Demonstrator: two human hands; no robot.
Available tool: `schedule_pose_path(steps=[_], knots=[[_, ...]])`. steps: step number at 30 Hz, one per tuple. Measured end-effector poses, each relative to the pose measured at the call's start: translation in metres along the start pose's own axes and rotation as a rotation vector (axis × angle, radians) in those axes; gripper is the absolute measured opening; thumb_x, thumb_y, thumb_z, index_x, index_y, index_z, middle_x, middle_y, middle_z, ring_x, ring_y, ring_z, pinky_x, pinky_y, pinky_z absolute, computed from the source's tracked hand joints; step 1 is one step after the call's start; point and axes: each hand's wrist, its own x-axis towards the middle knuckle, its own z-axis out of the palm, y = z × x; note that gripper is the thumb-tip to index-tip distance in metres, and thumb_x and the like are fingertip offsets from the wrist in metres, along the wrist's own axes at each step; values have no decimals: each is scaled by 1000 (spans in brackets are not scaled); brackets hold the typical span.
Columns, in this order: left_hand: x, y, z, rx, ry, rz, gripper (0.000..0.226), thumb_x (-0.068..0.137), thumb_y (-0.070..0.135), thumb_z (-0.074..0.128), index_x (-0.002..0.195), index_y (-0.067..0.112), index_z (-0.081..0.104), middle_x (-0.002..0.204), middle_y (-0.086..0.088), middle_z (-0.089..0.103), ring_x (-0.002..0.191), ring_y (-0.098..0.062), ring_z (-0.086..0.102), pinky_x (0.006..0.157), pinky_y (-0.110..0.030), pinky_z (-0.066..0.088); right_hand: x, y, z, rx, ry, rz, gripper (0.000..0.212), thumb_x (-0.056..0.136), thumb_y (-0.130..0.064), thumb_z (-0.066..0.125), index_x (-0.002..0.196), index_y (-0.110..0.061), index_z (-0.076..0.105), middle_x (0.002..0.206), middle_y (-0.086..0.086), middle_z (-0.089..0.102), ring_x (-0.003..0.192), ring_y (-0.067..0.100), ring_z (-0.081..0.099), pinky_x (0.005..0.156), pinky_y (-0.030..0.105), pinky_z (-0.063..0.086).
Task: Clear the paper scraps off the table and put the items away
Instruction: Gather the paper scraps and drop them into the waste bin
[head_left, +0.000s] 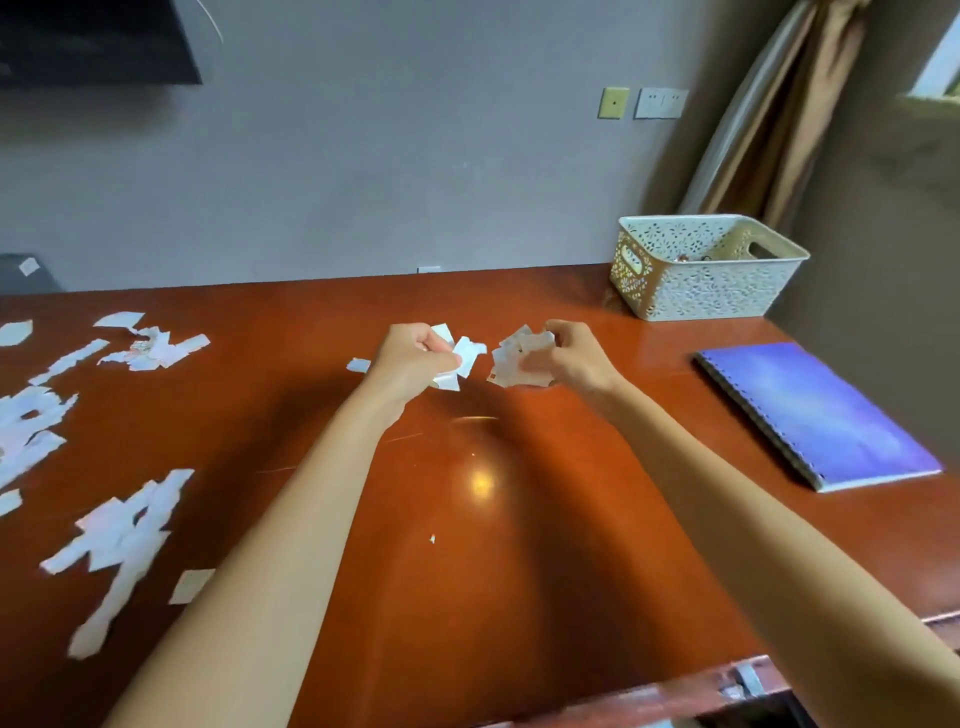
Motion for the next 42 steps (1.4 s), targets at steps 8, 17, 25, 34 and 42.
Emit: schedule_pose_path(steps=[8, 17, 25, 34, 42], knots=[[-52, 57, 142, -136, -179, 85, 14, 82, 6, 64, 73, 13, 56, 73, 12, 50, 69, -4, 48, 54, -13, 38, -99, 72, -115, 40, 454, 109, 20, 61, -17, 60, 62, -6, 43, 65, 8, 46, 62, 20, 47, 53, 34, 43], [-142, 139, 330, -177, -488, 312, 33, 77, 2, 64, 55, 22, 49, 61, 8, 51, 72, -20, 50, 58, -23, 40, -222, 152, -260, -46, 1023, 265, 46, 72, 1, 60, 53, -19, 23, 54, -5, 29, 52, 6, 30, 47, 25, 33], [-213, 149, 478, -59, -766, 343, 34, 80, 2, 62, 57, 21, 45, 65, 6, 50, 76, -17, 50, 63, -22, 39, -307, 260, -331, 110, 1201, 532, 14, 74, -6, 61, 70, -5, 47, 80, 27, 62, 80, 45, 66, 58, 48, 56], [-221, 71, 627, 260, -867, 120, 24, 81, -2, 57, 61, 10, 50, 73, -4, 55, 79, -23, 50, 60, -20, 38, -341, 418, -325, 212, 1125, 977, 14, 73, -8, 60, 68, -6, 48, 73, 9, 50, 69, 21, 52, 65, 53, 57], [-200, -10, 723, 535, -851, -91, 35, 81, -2, 53, 53, 12, 38, 70, -12, 55, 79, -31, 52, 56, -24, 36, -324, 534, -303, 379, 946, 1232, 3, 79, 2, 57, 76, 4, 56, 84, 15, 59, 72, 29, 65, 54, 32, 58]])
